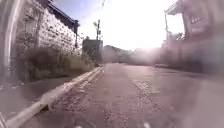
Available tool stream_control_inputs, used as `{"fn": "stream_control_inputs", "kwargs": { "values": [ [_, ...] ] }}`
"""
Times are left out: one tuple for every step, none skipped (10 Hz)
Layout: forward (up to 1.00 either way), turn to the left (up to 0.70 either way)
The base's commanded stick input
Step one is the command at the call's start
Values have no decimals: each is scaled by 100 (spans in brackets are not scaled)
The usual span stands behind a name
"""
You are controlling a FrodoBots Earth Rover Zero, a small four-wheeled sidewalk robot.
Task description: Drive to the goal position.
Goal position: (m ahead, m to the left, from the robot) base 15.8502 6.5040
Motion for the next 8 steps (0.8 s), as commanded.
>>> {"fn": "stream_control_inputs", "kwargs": {
  "values": [
    [100,0],
    [100,0],
    [100,0],
    [100,0],
    [100,0],
    [100,0],
    [100,0],
    [100,0]
  ]
}}
